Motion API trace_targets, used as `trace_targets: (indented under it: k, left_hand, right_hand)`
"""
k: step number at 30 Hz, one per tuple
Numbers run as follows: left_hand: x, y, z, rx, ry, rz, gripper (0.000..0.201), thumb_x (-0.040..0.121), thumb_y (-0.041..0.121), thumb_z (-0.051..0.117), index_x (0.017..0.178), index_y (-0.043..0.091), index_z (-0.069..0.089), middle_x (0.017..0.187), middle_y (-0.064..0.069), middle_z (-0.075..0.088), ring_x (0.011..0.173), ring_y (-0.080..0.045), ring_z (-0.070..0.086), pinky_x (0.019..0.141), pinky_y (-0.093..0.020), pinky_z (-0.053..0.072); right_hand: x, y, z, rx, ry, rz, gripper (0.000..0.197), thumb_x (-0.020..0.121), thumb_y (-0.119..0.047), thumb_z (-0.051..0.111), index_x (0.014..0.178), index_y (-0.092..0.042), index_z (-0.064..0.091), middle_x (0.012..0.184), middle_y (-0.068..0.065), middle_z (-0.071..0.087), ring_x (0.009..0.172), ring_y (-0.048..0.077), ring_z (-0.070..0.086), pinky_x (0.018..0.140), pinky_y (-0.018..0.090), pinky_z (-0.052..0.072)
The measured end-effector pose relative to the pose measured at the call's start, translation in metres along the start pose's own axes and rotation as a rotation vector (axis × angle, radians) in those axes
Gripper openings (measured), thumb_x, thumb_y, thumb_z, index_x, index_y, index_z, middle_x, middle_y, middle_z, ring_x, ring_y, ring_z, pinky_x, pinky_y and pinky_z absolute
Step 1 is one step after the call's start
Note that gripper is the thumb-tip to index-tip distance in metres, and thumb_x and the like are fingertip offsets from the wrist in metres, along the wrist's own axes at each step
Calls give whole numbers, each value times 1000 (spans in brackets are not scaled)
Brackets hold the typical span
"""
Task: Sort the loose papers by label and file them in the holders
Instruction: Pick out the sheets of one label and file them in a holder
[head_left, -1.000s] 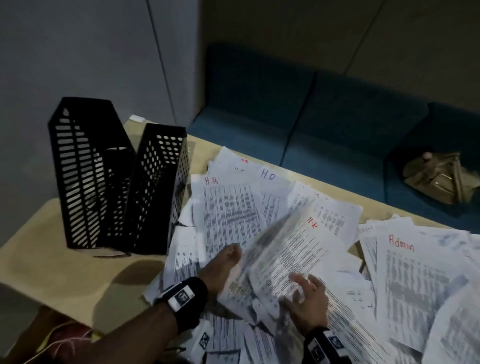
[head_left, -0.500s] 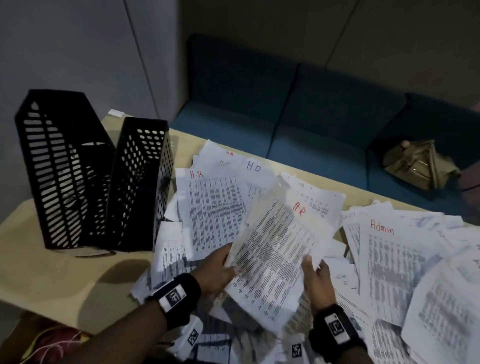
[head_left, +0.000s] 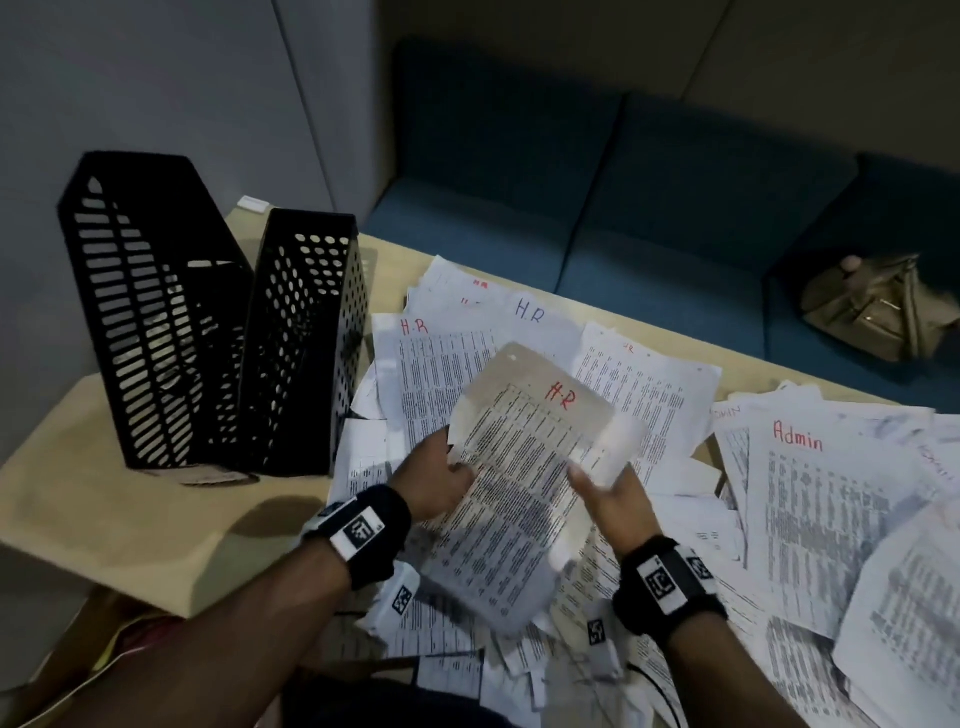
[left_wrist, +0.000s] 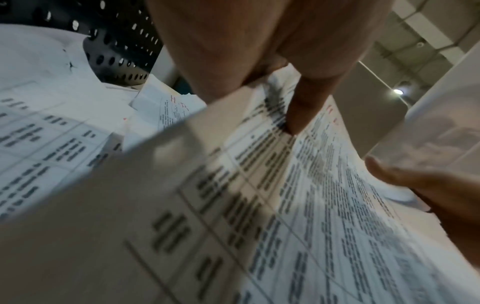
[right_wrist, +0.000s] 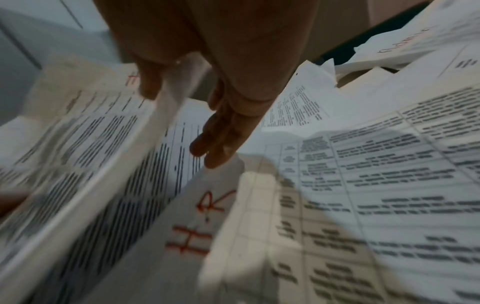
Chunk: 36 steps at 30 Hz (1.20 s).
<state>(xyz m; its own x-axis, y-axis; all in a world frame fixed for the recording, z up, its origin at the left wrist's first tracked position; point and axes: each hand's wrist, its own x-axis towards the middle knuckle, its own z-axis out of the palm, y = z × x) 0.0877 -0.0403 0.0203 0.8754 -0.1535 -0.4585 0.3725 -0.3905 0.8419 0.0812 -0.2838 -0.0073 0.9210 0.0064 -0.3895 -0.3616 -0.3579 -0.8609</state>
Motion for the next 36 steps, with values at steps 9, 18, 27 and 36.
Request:
trace_targets:
  k: [9, 18, 27, 36]
  left_hand:
    - [5, -9, 3, -149, 195, -21, 34, 91, 18, 64, 125, 18, 59, 117, 1, 67, 107, -17, 62, 98, -40, 49]
    - [-10, -20, -9, -206, 165, -23, 26, 84, 28, 73, 107, 20, 66, 98, 10, 71, 90, -3, 67, 73, -22, 51]
    - [-7, -12, -19, -132, 358, -2, 31, 88, 36, 65, 116, 24, 62, 102, 6, 70, 94, -9, 65, 81, -31, 53]
    - [-18, 0, -44, -117, 259, 82, 21, 81, 36, 75, 98, 33, 64, 94, 6, 71, 86, -10, 68, 75, -33, 55]
  right_hand:
    - [13, -2, 9, -323, -34, 62, 23, 89, -43, 61, 100, -23, 58, 75, -12, 58, 68, 9, 57, 61, 24, 46]
    - [18, 2, 11, -91, 38, 129, 78, 76, -60, 66, 138, -24, 34, 126, 0, 53, 112, 21, 55, 98, 41, 46]
    - [6, -2, 26, -138, -83, 117, 69, 84, -38, 69, 135, -13, 30, 118, 5, 56, 106, 26, 58, 79, 30, 49]
    - [19, -23, 22, 148, 24, -3, 54, 84, -31, 69, 131, -24, 45, 108, 7, 67, 99, 20, 65, 89, 40, 52]
